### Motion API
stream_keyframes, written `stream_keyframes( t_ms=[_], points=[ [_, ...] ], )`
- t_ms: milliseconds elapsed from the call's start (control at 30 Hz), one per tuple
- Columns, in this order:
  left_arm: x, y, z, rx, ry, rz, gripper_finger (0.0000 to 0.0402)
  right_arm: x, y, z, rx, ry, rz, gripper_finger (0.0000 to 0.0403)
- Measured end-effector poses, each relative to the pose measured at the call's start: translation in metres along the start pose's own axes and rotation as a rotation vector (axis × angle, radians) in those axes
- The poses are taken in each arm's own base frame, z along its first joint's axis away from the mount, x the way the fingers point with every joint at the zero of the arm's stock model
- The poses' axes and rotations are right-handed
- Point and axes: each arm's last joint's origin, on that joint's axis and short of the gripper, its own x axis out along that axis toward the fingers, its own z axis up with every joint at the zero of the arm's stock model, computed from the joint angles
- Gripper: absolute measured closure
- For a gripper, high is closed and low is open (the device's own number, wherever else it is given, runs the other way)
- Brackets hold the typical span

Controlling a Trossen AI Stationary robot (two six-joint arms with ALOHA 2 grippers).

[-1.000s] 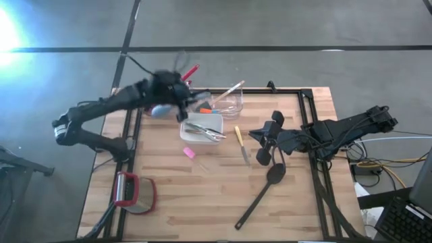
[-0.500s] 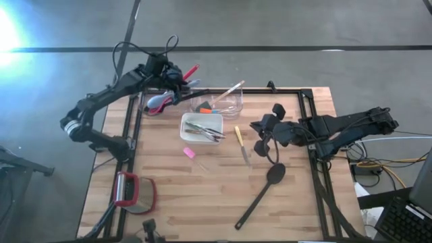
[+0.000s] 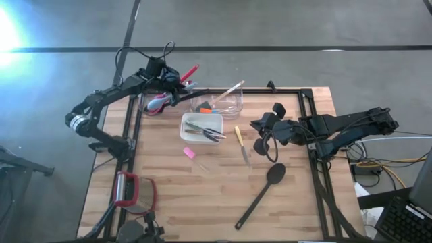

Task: Pick & Place Kitchen Items
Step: Put the gray serving spoon into the left transparent bin, then put the pink spatula into the right transparent bin

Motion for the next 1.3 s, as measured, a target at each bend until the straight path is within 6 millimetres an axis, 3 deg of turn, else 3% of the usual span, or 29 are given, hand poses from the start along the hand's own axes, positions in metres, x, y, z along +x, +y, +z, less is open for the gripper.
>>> stream_keyframes(
  t_ms=[333,867,1100,1300],
  points=[
    [0.001,0.007,-0.027,-0.026,-0.018,0.004,0.0321,0.0,0.0,0.0,0.003,-0.003,-0.001,0.0374],
    [0.004,0.007,-0.04,-0.035,-0.011,0.033,0.0318,0.0,0.0,0.001,0.006,-0.007,0.001,0.0374],
    [0.004,0.007,-0.04,-0.05,-0.006,0.041,0.0191,0.0,0.0,0.001,0.006,-0.008,0.001,0.0374],
    [0.0,0.009,-0.033,-0.043,-0.025,0.053,0.0144,0.0,0.0,0.001,0.006,-0.008,0.001,0.0374]
  ],
)
